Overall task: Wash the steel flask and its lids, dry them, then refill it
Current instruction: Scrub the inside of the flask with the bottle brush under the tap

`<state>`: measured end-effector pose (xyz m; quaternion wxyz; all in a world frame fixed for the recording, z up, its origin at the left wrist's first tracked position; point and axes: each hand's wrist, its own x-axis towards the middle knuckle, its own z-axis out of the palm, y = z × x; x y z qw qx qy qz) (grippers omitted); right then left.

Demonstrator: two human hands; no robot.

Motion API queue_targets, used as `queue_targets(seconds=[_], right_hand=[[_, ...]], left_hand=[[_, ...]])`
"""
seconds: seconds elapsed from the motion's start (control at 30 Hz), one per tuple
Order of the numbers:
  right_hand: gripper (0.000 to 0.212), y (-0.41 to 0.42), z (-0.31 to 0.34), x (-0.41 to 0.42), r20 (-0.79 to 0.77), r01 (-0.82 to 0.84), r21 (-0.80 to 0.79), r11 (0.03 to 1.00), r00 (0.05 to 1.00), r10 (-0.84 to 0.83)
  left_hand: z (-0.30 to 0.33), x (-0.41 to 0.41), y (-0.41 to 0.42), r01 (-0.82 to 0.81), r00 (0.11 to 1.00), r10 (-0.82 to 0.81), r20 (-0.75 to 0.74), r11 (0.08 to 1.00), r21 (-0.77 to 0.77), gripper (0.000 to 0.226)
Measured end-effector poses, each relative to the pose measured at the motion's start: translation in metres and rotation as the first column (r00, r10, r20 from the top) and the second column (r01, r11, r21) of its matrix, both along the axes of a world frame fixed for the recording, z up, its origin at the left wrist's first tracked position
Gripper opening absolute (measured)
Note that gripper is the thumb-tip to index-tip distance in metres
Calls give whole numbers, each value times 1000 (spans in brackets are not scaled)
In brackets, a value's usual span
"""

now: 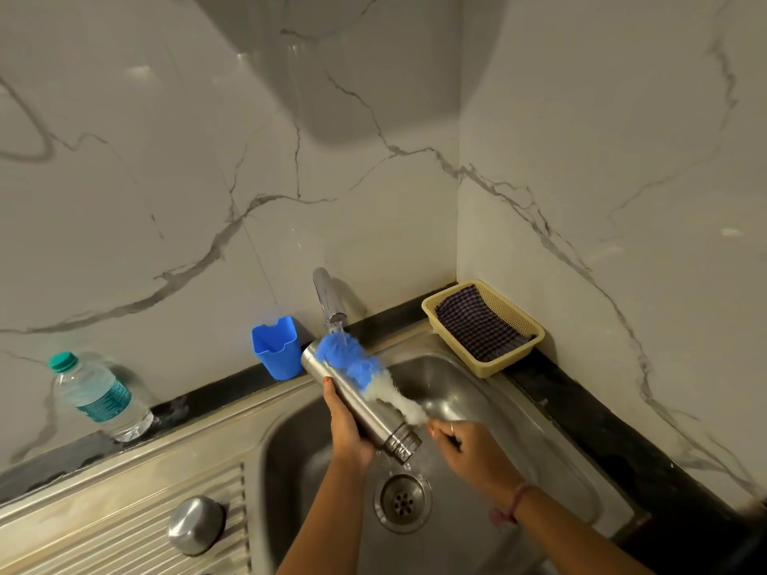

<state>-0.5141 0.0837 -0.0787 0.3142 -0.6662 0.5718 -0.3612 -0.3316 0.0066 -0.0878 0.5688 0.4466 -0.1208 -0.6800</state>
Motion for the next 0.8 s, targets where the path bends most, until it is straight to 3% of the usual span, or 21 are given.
queue_targets(seconds=[0.17, 0.3, 0.37, 0.47, 0.67, 0.8], right_hand=[[40, 43, -28, -36, -52, -23, -11, 1000, 998, 22], [36, 48, -29, -40, -141, -37, -61, 997, 990, 28], [35, 40, -22, -31, -162, -13, -114, 993, 987, -6], [26, 22, -14, -11, -155, 15, -177, 984, 987, -43], [28, -12, 9, 20, 5, 68, -91, 994, 998, -68], [27, -7, 11, 9, -9, 33, -43, 999, 999, -33]], left_hand=[[1, 13, -1, -114, 993, 115, -25, 992, 58, 74], [6, 10, 0, -165, 982, 169, -84, 985, 47, 69], [8, 7, 1, -147, 985, 148, -84, 989, 18, 61], [6, 3, 2, -85, 996, 84, -25, 996, -10, 69], [7, -12, 15, 45, 999, -45, -10, 999, 30, 74], [6, -12, 19, 106, 994, -105, -38, 994, 18, 73]])
